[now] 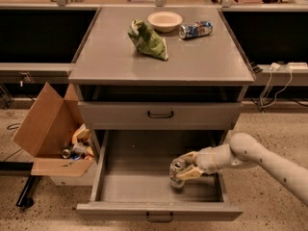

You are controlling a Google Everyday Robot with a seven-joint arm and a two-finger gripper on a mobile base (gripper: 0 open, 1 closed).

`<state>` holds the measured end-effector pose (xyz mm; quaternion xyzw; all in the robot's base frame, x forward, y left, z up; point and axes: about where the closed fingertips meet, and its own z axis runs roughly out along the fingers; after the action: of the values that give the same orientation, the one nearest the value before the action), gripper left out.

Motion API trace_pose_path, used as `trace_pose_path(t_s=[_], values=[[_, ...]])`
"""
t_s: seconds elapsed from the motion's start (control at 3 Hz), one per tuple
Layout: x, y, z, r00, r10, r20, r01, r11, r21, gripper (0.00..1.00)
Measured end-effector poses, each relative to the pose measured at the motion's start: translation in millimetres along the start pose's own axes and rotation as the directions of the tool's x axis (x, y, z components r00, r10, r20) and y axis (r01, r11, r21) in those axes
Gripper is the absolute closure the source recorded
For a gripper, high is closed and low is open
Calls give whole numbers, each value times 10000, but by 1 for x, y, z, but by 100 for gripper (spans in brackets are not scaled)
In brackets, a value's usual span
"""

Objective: Place 7up can into middle drawer

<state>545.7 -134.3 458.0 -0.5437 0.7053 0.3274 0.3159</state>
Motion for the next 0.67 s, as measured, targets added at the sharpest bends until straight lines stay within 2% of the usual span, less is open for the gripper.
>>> trace_pose_path(t_s=[0.33, 0.67], values=[[16, -1, 21, 9997, 63, 235, -65, 9999, 101, 81], [24, -1, 29, 9992, 69, 405, -82, 9995, 317, 57]])
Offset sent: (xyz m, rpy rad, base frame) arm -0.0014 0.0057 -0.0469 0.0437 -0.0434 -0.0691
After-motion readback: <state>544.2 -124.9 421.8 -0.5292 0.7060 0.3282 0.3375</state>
